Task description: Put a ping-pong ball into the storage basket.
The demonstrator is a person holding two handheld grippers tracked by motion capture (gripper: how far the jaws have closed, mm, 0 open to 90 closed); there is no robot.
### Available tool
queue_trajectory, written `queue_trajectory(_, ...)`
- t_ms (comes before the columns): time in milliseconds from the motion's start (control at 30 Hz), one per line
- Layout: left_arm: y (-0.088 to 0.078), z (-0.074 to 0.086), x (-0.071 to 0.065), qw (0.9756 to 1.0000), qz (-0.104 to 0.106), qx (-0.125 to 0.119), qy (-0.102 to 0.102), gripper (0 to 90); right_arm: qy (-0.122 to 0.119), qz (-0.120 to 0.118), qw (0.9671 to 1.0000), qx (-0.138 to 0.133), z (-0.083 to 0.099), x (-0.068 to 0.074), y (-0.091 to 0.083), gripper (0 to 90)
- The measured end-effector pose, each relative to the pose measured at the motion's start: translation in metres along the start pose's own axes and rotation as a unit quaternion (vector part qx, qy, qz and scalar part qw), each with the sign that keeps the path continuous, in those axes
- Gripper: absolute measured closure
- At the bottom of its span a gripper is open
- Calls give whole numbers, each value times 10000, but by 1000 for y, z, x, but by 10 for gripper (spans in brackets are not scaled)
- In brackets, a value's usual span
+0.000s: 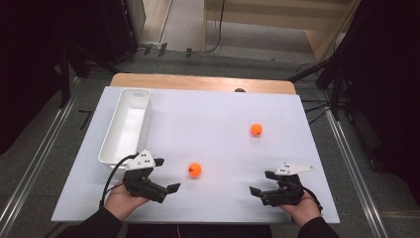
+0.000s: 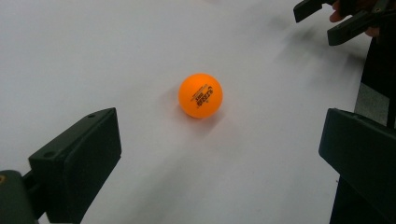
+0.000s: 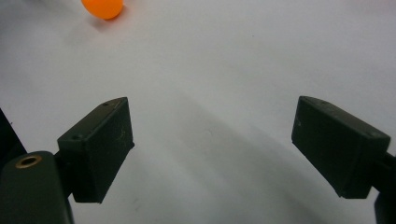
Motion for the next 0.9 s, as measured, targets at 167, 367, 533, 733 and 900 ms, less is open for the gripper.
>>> queue_trajectory(167,4,-3,-1,10000,-21,36,14,0,3,-6,10000,6,0,0,0,112)
queue_trajectory(367,8,-7,-3,10000,-44,41,67,0,-11,-3,10000,18,0,0,0,112)
queue_trajectory(533,14,-12,-4,10000,-52,40,45,0,13,0,10000,29,1,0,0,112)
queue_trajectory(733,18,-15,-4,10000,-75,25,47,0,21,-30,10000,61,1,0,0,112)
queue_trajectory(900,22,-17,-4,9999,-90,28,58,0,29,-30,10000,62,1,0,0,112)
Point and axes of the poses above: each handheld gripper's, and its own axes: y roughly forward along the jaws, z roughly out of its underside, x roughly to its left, the point moved 1 cm from there along y, roughly forward along the jaws, and after that the axes turned 8 degrees about -z, right-handed, at the moved point
